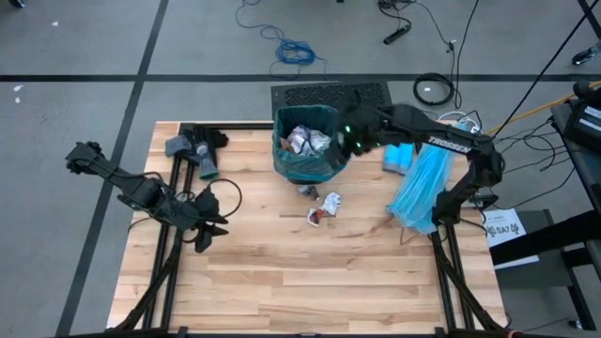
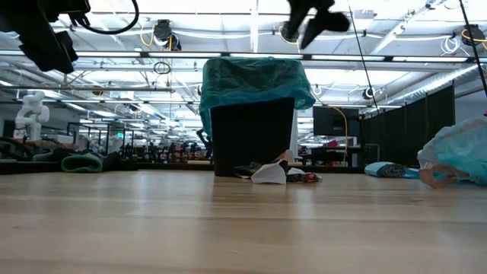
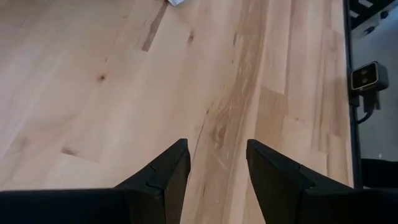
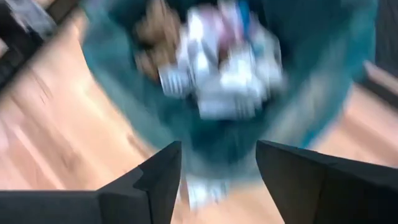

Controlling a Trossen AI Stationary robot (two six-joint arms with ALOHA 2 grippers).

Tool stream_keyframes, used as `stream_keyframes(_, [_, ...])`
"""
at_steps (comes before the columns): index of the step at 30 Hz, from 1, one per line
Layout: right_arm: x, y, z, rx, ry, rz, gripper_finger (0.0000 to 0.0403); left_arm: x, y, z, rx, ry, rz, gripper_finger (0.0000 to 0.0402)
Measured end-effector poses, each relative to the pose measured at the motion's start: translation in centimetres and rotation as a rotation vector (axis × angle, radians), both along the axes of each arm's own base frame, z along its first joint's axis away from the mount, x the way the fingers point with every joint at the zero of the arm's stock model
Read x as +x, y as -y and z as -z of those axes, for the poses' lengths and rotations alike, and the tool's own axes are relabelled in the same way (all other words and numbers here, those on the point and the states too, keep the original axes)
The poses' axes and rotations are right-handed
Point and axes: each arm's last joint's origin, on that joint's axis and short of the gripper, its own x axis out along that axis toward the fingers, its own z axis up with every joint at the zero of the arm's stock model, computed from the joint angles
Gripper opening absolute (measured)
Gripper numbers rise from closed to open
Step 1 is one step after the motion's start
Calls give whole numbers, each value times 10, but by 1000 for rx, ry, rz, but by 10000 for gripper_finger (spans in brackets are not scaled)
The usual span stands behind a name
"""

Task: Place trash/remove bag and relplace
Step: Put the white paper into the trash bin

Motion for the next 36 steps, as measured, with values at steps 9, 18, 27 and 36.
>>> stream_keyframes(9, [-22, -93, -1, -15, -126, 45, 197, 2, 1, 2, 7, -12, 0, 162])
stream_keyframes(18, [-17, -162, 38, 85, -6, 145, 196, 2, 1, 2, 42, -6, 36, 162])
stream_keyframes(27, [7, -174, 127, 275, 201, 302, 196, 2, 1, 1, 37, 1, 36, 162])
stream_keyframes(36, [4, -150, 190, 338, 269, 371, 196, 2, 1, 1, 29, 6, 30, 162])
